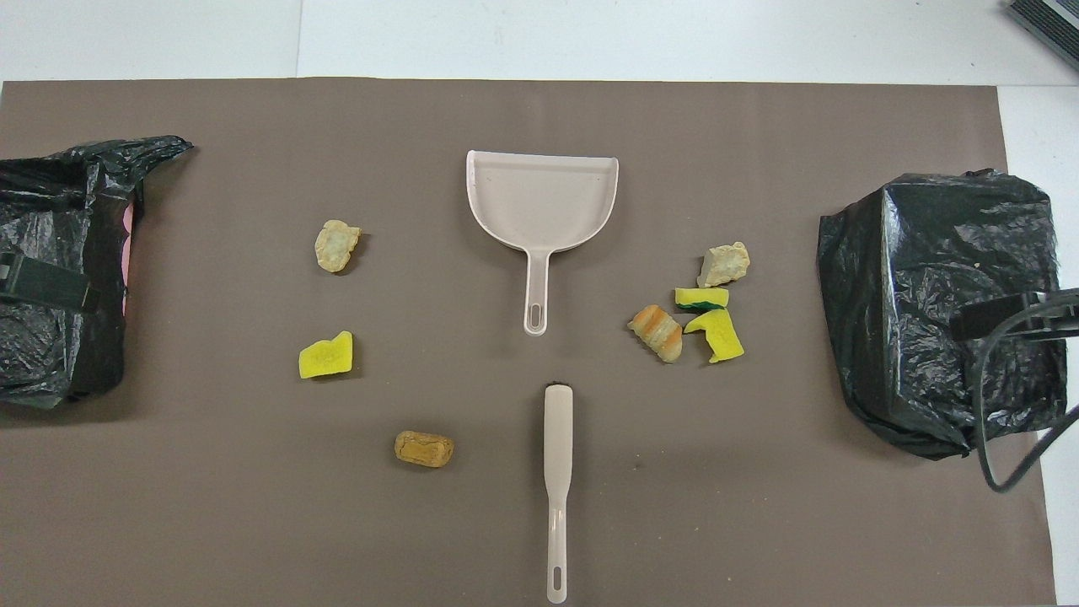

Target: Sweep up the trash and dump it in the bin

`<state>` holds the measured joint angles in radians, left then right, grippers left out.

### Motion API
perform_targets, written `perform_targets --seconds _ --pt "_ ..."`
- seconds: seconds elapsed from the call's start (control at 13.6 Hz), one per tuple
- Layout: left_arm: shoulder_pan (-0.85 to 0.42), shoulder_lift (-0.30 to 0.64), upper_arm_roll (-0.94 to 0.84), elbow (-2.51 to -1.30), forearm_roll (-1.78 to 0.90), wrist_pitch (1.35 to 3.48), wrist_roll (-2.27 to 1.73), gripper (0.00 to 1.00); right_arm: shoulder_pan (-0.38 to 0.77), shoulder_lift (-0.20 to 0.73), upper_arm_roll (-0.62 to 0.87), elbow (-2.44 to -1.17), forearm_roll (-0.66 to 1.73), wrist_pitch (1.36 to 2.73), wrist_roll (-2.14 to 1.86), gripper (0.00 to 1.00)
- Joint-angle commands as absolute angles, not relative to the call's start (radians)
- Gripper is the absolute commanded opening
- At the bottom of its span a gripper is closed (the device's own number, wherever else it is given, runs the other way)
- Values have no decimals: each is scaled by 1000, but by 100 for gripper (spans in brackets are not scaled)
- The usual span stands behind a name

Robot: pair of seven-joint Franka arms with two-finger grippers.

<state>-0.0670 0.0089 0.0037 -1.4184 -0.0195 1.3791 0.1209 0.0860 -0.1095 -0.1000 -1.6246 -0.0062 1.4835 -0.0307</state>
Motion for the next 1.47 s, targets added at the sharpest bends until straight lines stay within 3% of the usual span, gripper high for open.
perform_targets --seconds 0.0,0.74,1.18,1.4 --pt "-58 -20 -5 -1448 -17 1376 120 100 77 -129 -94 -1646 11 1488 -21 100" --pt "-78 -58 -18 -1531 -25 1476 107 100 77 -129 -94 -1646 11 1491 -12 100" --pt "-231 -80 -21 -1621 -25 1514 -29 100 80 -130 -94 -1646 11 1485 -12 100" --pt "-358 -107 -21 -1733 -25 1598 -168 100 80 -130 -94 -1646 11 1485 -12 100"
